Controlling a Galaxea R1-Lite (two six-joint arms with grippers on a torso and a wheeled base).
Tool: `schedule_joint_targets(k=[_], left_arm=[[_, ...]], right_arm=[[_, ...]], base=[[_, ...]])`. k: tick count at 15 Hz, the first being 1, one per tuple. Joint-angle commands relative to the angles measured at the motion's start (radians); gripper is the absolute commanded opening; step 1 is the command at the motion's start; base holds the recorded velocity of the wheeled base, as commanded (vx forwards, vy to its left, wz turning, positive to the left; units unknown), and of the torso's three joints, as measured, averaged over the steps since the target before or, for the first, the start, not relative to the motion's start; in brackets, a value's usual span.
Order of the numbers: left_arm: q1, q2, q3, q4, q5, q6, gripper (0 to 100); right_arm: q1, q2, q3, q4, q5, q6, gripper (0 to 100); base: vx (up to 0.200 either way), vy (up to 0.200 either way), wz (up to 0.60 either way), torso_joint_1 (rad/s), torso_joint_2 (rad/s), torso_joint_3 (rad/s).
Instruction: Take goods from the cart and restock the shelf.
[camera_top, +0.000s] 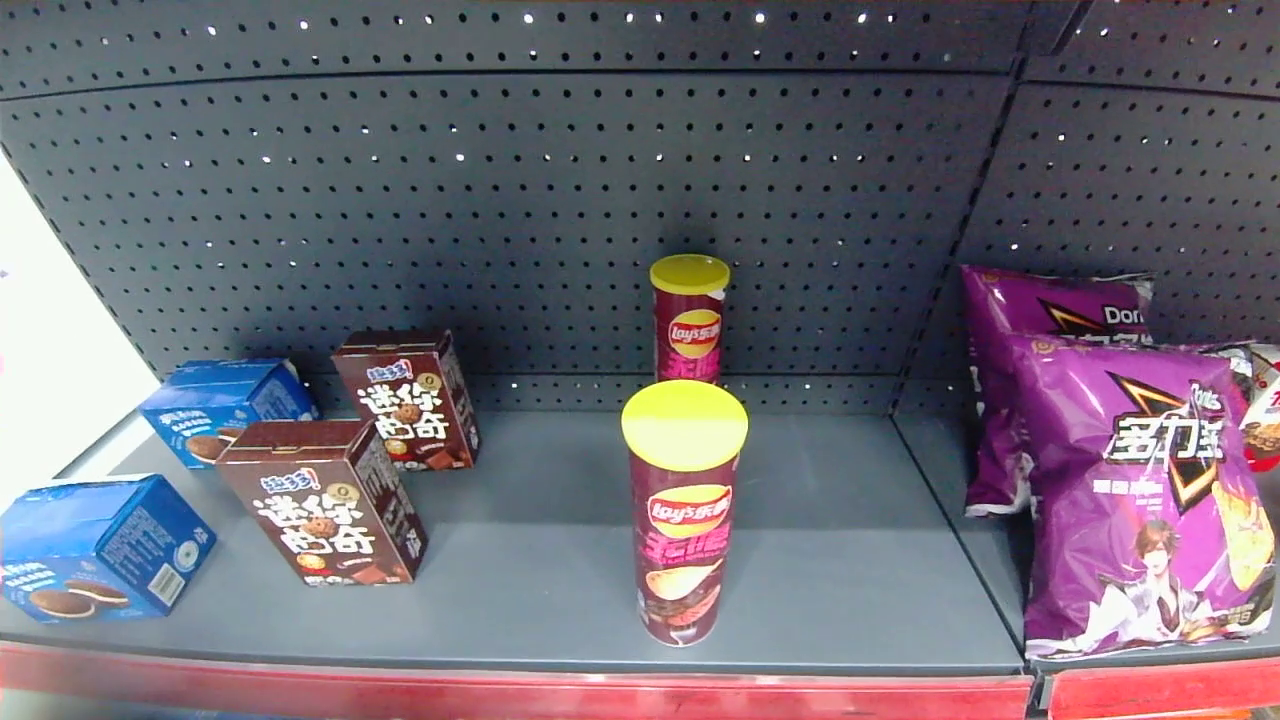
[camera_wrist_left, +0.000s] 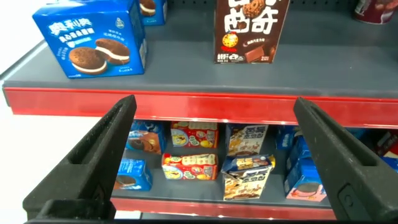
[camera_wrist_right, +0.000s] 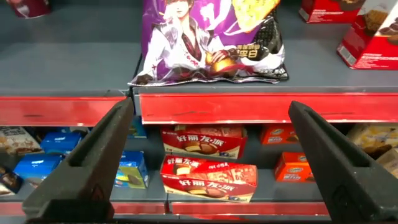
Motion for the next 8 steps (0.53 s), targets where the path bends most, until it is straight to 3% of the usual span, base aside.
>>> schedule_joint_targets(k=[1,8], left_arm=[[0.001,0.0,0.0,0.0,0.0,0.0,100],[-0.001,0.0,0.0,0.0,0.0,-0.002,100]], right_arm=[[0.0,0.001,0.0,-0.001,0.0,0.0,100],[0.0,0.001,0.0,-0.001,0.001,0.001,100]], base=[[0.0,0.0,0.0,0.0,0.0,0.0],[0.0,0.0,0.0,0.0,0.0,0.0]])
